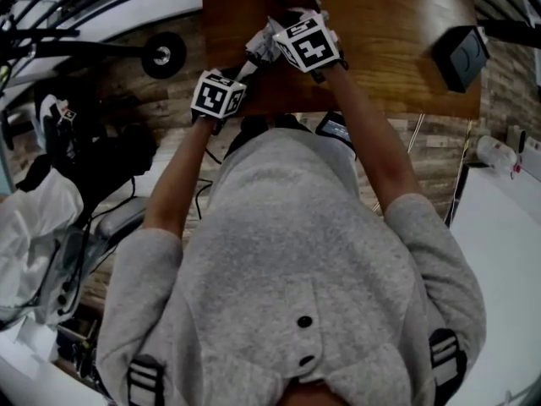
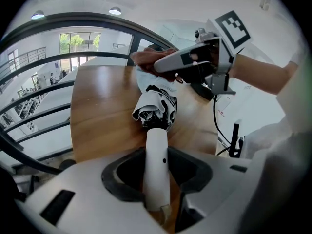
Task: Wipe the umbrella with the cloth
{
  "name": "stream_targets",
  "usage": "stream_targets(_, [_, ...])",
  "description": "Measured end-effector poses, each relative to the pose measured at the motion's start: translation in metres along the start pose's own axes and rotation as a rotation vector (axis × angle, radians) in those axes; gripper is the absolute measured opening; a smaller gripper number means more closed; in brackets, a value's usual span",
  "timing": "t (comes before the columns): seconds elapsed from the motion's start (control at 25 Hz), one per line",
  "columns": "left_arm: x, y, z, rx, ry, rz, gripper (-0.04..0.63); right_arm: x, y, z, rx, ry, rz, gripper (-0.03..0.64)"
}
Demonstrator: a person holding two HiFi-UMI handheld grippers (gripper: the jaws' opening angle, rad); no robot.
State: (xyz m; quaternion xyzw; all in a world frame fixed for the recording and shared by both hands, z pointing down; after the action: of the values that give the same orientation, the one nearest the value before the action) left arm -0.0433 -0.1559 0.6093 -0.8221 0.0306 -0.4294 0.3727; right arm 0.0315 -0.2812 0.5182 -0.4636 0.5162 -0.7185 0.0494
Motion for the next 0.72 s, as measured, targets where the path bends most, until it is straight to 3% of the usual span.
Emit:
stream_targets(0.2, [0.001, 0.000, -0.004, -0.005, -0.005, 0.010, 0.156, 0.008, -0.020, -0.073, 0.144, 0.350, -0.089, 0.071])
stream_targets(0.36, [0.001, 0.002, -0.004, -0.004, -0.008, 0.007, 0.156, 0.005, -0.019, -0.082, 0.345, 0.457, -0.069, 0.071])
stream_targets(0.52, [-0.002, 0.001, 0.000, -0.001, -0.003, 0.012, 0.156, -0.002, -0.020, -0.044, 0.555, 0.388, -0.047, 0.071])
stream_targets(0.72, [0.000, 0.002, -0.002, 0.008, -0.001, 0.014, 0.156, -0.013, -0.025, 0.038, 0.694, 0.169, 0.030, 0.071])
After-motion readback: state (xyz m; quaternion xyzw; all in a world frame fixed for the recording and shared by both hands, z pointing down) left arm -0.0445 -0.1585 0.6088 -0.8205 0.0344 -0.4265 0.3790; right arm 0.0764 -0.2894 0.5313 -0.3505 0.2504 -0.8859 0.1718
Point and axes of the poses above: the fingertips, and each gripper's own axes: x forward along the fingers, z to its right, y out of its top, the point moved 2 cm from there along -x, backward along the fingers, and after that the axes turned 10 degrees about z, right-handed, at the moved point
